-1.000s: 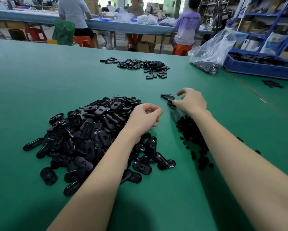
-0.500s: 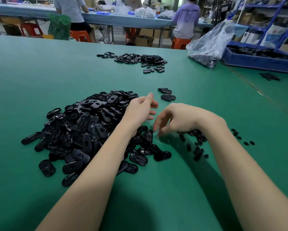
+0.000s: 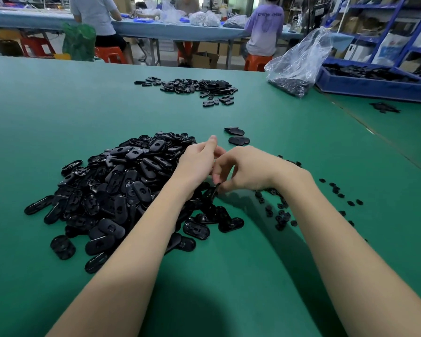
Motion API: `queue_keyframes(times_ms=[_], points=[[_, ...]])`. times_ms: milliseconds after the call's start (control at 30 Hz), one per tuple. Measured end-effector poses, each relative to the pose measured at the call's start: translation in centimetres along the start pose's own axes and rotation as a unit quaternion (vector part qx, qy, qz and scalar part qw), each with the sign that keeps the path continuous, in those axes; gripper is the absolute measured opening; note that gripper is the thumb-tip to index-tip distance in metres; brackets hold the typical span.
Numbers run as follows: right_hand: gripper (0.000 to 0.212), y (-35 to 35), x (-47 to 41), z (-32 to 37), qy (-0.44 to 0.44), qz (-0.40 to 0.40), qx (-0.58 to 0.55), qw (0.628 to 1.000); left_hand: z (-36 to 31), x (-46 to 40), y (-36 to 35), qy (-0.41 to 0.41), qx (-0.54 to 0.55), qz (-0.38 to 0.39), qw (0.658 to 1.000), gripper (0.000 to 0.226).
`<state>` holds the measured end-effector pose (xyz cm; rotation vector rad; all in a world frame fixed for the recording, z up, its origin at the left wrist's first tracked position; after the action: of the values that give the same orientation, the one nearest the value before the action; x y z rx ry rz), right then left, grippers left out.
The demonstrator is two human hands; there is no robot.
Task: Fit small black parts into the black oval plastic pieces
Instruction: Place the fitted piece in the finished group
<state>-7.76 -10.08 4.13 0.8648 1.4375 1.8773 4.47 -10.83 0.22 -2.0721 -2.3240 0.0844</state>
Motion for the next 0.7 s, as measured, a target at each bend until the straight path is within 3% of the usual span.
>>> queue_keyframes(times_ms=[133,233,400,533,700], points=[[0.011,1.8,1.0,-2.3,-0.03,-0.048,-0.02,0.998,-0.1,0.0,-0.3,-0.031,-0.006,0.024,0.999,0.034],[0.012,3.3,1.9,-4.0,-0.059,-0.127,-0.048,0.989,-0.6,0.3,-1.0,-0.078,-0.047,0.049,0.995,0.023],[0.009,4.5,2.8,-5.6,-0.098,-0.202,-0.063,0.973,-0.1,0.8,-2.2,0.025,0.059,0.109,0.992,0.015],[0.02,4.0,2.7,-6.0,-0.126,-0.154,-0.05,0.979,0.1,0.8,-1.9,0.039,0.079,0.082,0.993,0.003],[0.014,2.2,2.5,-6.6,-0.191,-0.009,0.079,0.978,0.4,0.8,-1.6,0.029,0.058,0.047,0.997,0.006]])
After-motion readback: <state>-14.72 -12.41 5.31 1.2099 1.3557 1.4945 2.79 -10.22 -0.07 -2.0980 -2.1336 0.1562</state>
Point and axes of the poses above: each hand's wrist, its own x-axis away from the middle knuckle, its own y-axis out of the back of the hand, z = x × y, the point moved 5 cm from there along -x, towards the middle knuckle, and after that the axes turned 14 degrees about x, right-handed, at the moved point
